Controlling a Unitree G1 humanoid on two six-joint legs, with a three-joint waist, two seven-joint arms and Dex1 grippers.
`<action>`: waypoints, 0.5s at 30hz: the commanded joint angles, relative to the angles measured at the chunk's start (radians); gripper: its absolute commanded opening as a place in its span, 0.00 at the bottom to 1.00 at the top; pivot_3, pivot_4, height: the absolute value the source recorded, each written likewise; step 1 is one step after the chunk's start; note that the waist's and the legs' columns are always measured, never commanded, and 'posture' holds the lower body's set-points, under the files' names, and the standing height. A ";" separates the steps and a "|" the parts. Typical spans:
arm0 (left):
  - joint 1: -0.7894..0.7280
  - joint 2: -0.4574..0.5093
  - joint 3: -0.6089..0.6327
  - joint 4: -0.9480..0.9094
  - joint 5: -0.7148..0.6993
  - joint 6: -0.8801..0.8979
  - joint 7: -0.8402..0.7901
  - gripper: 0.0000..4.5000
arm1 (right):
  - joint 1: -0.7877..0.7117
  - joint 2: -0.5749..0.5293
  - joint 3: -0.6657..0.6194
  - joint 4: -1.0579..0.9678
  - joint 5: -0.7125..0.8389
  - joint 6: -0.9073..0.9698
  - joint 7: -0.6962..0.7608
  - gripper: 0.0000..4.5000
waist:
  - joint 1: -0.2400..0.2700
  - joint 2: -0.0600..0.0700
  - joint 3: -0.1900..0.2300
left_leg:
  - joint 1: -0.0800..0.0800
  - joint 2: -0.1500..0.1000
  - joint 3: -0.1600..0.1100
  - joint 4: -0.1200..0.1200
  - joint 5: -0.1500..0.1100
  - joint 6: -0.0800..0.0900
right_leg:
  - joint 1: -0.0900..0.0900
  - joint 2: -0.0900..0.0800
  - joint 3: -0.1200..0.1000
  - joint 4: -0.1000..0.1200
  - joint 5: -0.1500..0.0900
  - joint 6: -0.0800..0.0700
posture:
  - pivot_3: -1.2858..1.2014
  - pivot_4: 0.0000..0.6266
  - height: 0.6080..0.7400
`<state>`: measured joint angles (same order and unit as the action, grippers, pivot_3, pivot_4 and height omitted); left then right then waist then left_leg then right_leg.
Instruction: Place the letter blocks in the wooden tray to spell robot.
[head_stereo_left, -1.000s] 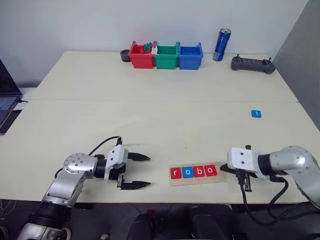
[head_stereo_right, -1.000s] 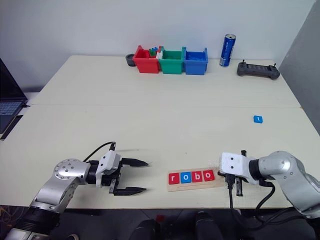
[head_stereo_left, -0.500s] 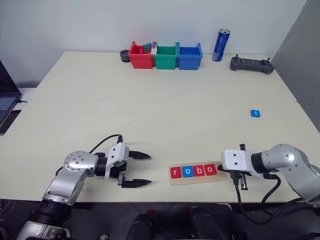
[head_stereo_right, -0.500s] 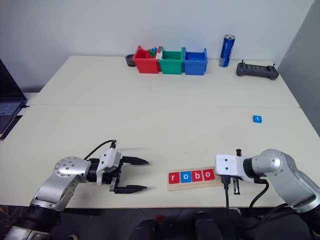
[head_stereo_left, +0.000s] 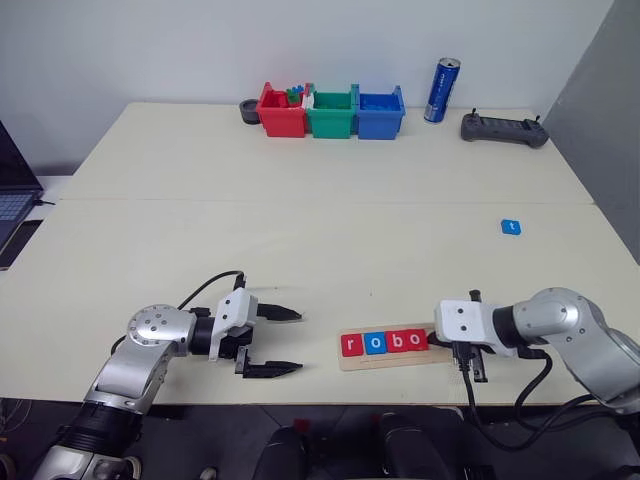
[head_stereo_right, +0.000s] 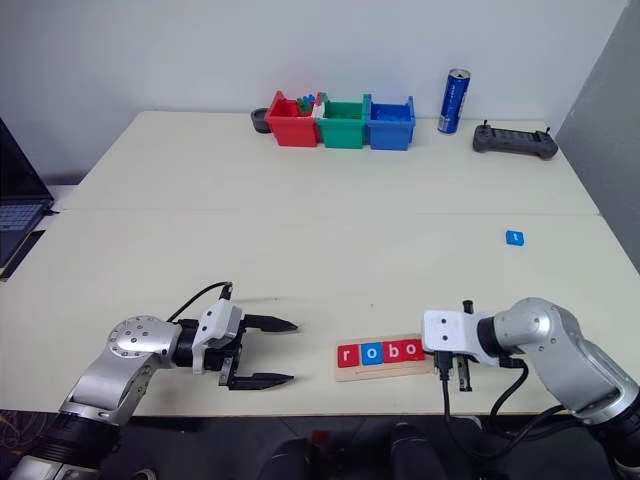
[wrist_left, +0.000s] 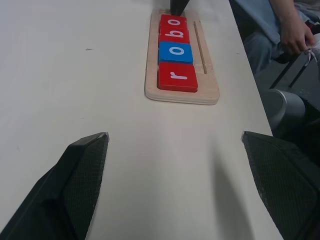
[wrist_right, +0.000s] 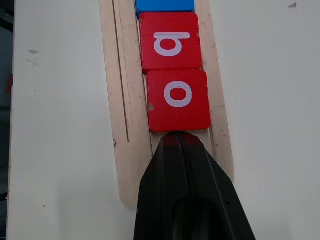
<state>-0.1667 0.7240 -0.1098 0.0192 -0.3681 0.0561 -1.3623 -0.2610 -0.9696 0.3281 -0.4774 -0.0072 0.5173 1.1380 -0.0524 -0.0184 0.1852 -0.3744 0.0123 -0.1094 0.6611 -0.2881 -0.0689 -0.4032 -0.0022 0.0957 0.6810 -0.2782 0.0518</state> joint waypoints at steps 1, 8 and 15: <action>-0.005 0.004 0.021 0.002 0.002 -0.021 0.003 1.00 | -0.016 0.012 0.001 -0.031 0.011 0.007 0.006 0.00 | 0.000 0.000 0.000 | 0.000 0.000 0.000 0.000 0.000 0.000 | 0.000 0.000 0.000 0.000 0.000 0.000 | 0.52 0.24 1.00; -0.013 -0.002 0.019 0.035 0.007 -0.043 -0.002 1.00 | -0.023 0.031 0.007 -0.041 0.016 0.027 0.004 0.00 | -0.001 0.000 0.000 | 0.000 0.000 0.000 0.000 0.000 0.000 | 0.000 0.000 0.000 0.000 0.000 0.000 | 0.52 0.24 1.00; -0.004 -0.003 0.021 0.047 0.008 -0.066 -0.006 1.00 | -0.021 0.042 0.009 -0.051 0.016 0.042 0.001 0.00 | -0.001 0.000 0.000 | 0.000 0.000 0.000 0.000 0.000 0.000 | 0.000 0.000 0.000 0.000 0.000 0.000 | 0.52 0.24 1.00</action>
<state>-0.1699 0.7207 -0.1098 0.0750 -0.3539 0.0103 -1.3645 -0.2733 -0.9325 0.3374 -0.4869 -0.0056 0.5567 1.1366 -0.0531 -0.0184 0.1852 -0.3744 0.0123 -0.1095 0.6611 -0.2881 -0.0689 -0.4033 -0.0022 0.0957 0.6811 -0.2782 0.0518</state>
